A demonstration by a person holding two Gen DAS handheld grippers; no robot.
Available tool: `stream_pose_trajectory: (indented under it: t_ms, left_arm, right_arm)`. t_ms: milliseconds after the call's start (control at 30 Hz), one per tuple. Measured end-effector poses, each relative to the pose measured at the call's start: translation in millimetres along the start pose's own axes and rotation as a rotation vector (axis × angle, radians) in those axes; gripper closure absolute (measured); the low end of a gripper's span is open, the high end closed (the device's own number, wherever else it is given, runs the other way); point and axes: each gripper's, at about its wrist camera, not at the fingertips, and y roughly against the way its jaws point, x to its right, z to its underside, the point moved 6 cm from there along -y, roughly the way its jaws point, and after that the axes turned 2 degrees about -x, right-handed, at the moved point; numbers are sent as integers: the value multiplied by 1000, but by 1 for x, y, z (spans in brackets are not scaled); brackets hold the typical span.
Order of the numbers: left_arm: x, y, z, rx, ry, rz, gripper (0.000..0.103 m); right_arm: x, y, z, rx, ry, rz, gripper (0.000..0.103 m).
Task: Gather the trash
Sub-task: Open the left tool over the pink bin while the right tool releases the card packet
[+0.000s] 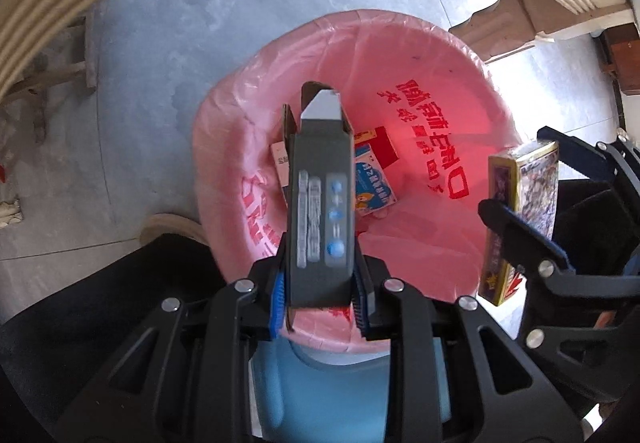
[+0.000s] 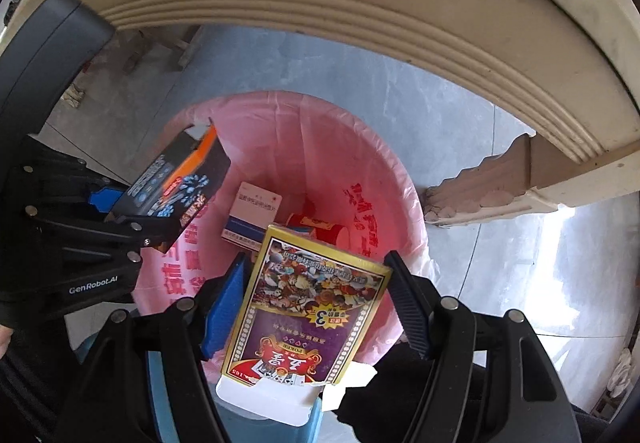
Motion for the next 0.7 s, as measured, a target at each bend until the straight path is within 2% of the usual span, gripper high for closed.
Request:
stream_pose_trajectory:
  t_ms: [167, 500, 600, 700]
  left_arm:
    - [-4, -17, -6, -42, 29, 34, 76]
    - [-8, -21, -5, -41, 28, 19, 76]
    - [-9, -19, -6, -34, 27, -1, 53]
    - [-13, -20, -6, -35, 39, -22, 43]
  right_arm:
    - [3, -11, 0, -12, -18, -7, 36]
    - [0, -15, 1, -15, 8, -14, 35]
    - [-1, -15, 2, -23, 19, 12, 33]
    - [3, -18, 3, -32, 8, 20, 32]
